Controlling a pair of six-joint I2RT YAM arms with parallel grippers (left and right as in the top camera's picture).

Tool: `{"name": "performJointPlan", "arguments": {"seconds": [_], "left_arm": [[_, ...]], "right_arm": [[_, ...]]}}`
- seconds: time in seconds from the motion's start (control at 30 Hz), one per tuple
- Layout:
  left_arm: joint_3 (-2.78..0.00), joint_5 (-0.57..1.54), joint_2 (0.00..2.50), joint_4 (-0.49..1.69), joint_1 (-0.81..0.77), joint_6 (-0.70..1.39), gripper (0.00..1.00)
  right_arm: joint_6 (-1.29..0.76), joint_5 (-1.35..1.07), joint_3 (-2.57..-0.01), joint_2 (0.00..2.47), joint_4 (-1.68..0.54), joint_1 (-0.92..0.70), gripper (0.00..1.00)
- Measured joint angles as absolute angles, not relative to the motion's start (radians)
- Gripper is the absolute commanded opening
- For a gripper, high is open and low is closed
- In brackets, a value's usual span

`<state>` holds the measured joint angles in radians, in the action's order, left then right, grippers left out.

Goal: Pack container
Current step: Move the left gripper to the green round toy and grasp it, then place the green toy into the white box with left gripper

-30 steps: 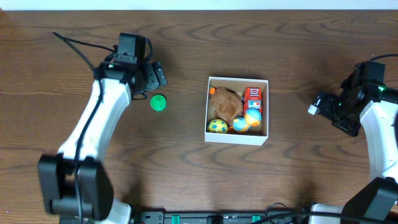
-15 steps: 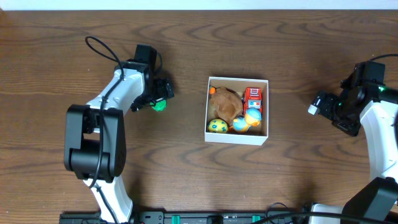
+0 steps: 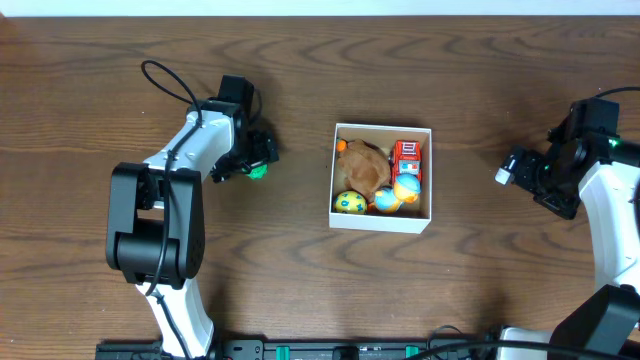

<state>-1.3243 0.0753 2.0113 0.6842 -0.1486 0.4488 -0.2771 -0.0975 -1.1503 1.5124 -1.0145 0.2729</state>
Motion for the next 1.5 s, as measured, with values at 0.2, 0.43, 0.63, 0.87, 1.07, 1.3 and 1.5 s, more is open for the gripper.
{"name": "performJointPlan", "arguments": {"seconds": [0.2,0.43,0.63,0.87,1.07,1.3,1.5], "left_arm": [[-1.324,0.08,2.011,0.697,-0.149,0.45,0.63],[-1.324,0.08,2.012,0.707,-0.149,0.449,0.49],[-1.324,0.08,2.011,0.71,-0.149,0.446,0.37],[-1.322,0.08,1.993,0.716,-0.15,0.443,0.3],[-1.316,0.079,1.787,0.743,-0.203,0.424,0.25],[-1.317,0.083,1.46,0.719,-0.479,0.331,0.21],[-1.319,0.075,1.444,0.709,-0.709,0.26,0.21]], "right_arm": [[-0.277,-0.097,-1.15,1.512,-1.015,0.273,0.99],[-0.277,-0.097,-1.15,1.512,-1.015,0.273,0.99],[-0.277,-0.097,-1.15,1.512,-1.016,0.273,0.99],[-0.277,-0.097,-1.15,1.512,-1.016,0.273,0.99],[-0.277,-0.097,-1.15,1.512,-1.016,0.273,0.99],[-0.277,-0.097,-1.15,1.512,-1.016,0.273,0.99],[-0.277,-0.097,-1.15,1.512,-1.016,0.273,0.99]]}}
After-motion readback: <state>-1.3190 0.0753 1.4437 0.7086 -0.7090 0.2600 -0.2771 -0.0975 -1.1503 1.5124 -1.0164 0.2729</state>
